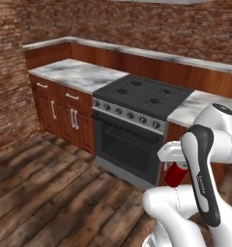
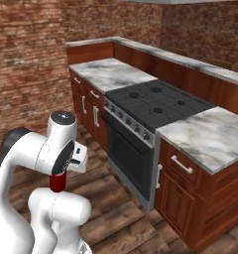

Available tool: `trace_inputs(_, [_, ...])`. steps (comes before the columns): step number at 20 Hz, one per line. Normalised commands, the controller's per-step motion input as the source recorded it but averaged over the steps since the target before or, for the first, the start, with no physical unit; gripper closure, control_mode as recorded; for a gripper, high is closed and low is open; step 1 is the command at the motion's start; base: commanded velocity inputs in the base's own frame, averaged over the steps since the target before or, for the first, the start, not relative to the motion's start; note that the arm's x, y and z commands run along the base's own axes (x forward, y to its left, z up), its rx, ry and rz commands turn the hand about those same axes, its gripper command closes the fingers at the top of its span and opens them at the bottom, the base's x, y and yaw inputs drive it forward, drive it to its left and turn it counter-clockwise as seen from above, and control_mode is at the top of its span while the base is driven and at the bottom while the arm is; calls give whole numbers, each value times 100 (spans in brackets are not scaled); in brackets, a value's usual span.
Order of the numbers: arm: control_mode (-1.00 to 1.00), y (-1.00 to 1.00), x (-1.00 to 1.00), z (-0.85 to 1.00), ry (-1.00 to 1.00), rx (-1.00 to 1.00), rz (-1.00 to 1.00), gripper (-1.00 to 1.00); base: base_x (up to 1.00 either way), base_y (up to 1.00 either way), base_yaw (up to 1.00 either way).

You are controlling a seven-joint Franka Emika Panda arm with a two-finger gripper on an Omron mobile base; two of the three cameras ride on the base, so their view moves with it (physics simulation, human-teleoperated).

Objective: Four empty soda cans are scattered around the kitchen. Gather all the cans and cluster them next to the stove for recycling.

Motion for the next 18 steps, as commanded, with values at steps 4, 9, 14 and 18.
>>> trace_inputs(4, [100,0,0,0,0,0,0,100,71,37,-25])
trace_inputs(9, [100,0,0,0,0,0,0,100,69,42,-26])
trace_inputs(14, [100,0,0,0,0,0,0,100,66,35,-27])
trace_inputs(18, [100,0,0,0,0,0,0,100,46,27,-35])
